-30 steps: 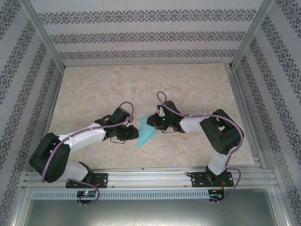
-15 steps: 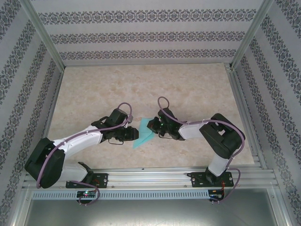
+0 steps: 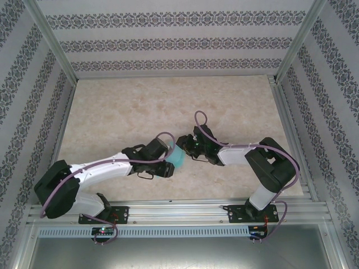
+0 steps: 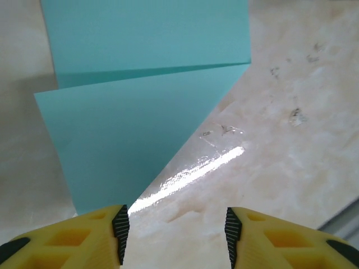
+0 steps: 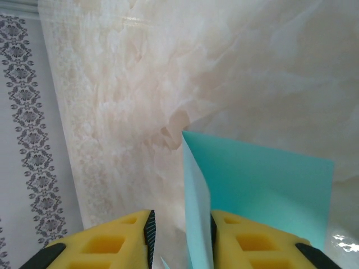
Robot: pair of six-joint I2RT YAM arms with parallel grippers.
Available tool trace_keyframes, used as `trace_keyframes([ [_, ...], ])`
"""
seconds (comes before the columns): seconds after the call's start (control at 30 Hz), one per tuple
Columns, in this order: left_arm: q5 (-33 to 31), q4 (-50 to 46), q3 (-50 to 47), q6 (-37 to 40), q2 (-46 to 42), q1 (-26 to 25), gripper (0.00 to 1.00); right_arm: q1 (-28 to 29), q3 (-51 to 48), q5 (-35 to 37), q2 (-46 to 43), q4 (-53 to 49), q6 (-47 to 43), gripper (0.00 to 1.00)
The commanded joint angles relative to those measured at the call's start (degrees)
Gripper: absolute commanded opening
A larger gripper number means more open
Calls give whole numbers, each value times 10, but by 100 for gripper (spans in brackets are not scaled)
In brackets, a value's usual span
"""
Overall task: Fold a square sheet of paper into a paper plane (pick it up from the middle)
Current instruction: Fourth fold the wing at the center of the table.
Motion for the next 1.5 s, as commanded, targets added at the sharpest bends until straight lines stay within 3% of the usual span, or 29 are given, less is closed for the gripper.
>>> trace_keyframes([
  [0.0, -130, -59, 31, 8, 26, -37, 53, -3, 7, -50, -10, -13, -32, 32],
  [0.17, -213, -81, 51, 1, 62, -77, 55, -1, 12, -57, -4, -11, -32, 32],
  [0.43, -259, -66, 54, 3, 91, -99, 54, 1, 15, -57, -1, -10, -26, 30],
  [0.97, -256, -36, 45, 1, 123, -104, 47, 1, 15, -53, 0, -13, -21, 30],
  [1.47, -262, -40, 59, 3, 139, -109, 31, 3, 14, -52, 4, -13, -18, 30],
])
